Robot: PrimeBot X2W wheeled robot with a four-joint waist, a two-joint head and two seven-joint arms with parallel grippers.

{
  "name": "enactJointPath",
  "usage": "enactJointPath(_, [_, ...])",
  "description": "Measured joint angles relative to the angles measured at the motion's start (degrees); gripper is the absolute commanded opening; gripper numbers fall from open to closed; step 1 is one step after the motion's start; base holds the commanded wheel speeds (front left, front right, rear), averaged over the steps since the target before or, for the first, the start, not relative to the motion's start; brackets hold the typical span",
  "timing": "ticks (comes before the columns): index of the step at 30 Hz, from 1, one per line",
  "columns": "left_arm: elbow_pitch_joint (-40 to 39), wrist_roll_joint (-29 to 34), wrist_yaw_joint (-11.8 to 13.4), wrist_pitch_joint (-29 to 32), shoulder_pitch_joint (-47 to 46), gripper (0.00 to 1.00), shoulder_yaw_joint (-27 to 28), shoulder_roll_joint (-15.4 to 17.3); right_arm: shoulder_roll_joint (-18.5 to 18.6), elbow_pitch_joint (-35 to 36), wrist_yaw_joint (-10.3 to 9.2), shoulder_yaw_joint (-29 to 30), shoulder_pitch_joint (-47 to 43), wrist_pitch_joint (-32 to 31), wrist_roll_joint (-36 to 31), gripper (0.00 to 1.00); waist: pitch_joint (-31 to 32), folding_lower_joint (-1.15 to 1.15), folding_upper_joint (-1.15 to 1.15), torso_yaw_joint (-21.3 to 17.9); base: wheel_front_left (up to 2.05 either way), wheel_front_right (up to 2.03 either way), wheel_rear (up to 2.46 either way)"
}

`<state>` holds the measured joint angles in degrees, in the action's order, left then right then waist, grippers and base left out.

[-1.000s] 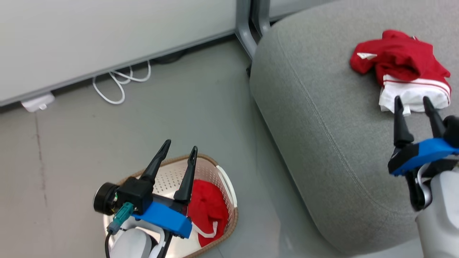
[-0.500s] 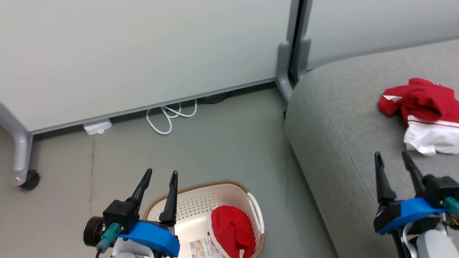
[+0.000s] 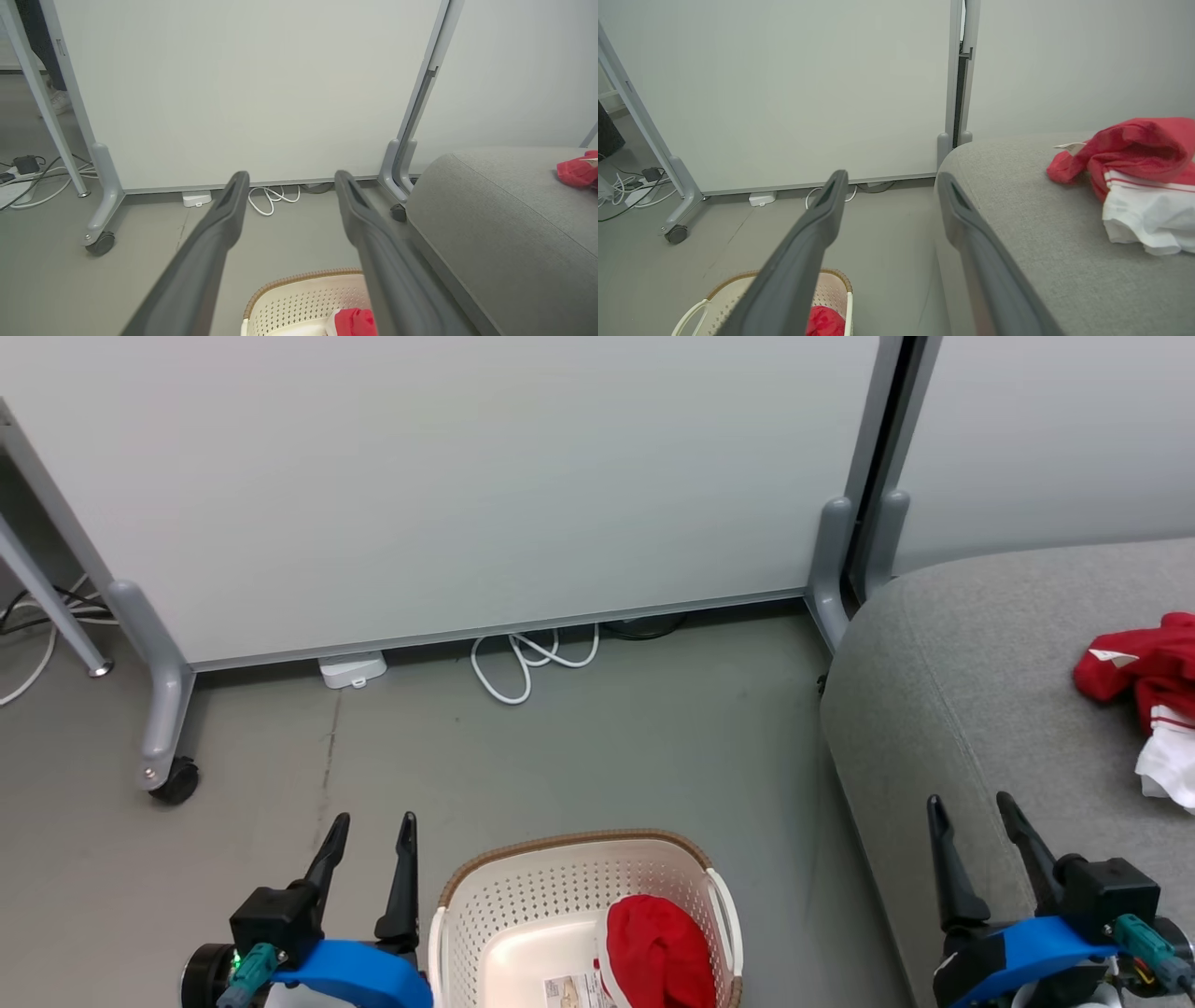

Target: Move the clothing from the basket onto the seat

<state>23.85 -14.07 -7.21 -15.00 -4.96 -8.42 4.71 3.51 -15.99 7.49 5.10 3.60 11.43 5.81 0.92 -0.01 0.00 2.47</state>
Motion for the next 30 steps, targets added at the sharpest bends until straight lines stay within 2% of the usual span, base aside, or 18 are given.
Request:
enactJointPath(17, [1.01,0.58,0.00,0.00,0.67,1.00,2.46,0.08,-0.55,3.31,0.00,-3.44,-1.52,-1.94,-0.60,1.00,-0.36,0.01,0.00,2.85,0.00,0.00,0.00])
enactJointPath(30, [1.05,0.90,0.00,0.00,0.67,1.00,2.60,0.04,-0.55,3.49,0.00,-4.23,-1.80,-2.29,0.05,1.00,-0.57,0.01,0.00,3.14,0.00,0.00,0.00])
